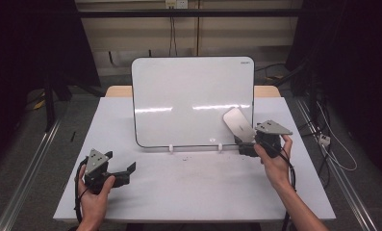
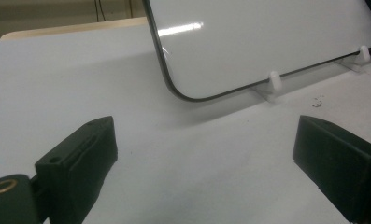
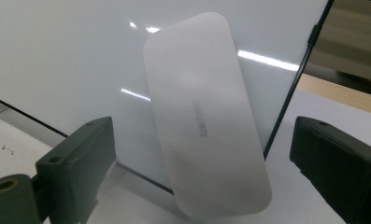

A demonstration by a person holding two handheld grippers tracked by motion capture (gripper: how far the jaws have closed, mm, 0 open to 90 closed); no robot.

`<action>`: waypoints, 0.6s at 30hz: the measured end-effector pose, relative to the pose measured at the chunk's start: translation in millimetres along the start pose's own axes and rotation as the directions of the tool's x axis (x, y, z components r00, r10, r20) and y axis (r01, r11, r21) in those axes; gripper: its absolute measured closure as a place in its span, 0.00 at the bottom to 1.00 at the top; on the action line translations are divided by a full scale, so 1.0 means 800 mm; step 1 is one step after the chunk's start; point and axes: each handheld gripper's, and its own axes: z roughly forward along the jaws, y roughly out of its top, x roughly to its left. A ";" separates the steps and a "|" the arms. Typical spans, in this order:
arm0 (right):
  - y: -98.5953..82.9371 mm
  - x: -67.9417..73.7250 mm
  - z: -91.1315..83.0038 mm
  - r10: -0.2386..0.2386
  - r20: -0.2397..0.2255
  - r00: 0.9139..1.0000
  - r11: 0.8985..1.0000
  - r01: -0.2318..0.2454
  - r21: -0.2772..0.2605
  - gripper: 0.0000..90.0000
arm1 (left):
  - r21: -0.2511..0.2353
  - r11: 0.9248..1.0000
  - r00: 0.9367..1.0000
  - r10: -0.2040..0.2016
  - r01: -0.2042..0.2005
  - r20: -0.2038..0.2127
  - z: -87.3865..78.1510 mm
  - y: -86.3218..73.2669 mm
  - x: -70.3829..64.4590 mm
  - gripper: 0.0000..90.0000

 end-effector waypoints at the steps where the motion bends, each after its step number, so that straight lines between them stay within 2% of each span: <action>1: -0.002 -0.001 -0.002 0.005 0.000 1.000 1.000 -0.005 -0.002 0.08 | 0.000 1.000 1.000 0.002 -0.002 0.000 0.001 0.000 0.000 0.07; 13: -0.019 -0.007 -0.021 0.014 0.023 1.000 1.000 -0.014 -0.012 0.08 | -0.002 1.000 1.000 0.002 -0.002 0.005 0.002 0.001 -0.003 0.07; 18: -0.027 -0.008 -0.030 0.038 0.027 0.999 0.999 -0.038 -0.018 0.08 | -0.024 1.000 1.000 0.003 -0.003 0.006 -0.001 0.002 -0.004 0.07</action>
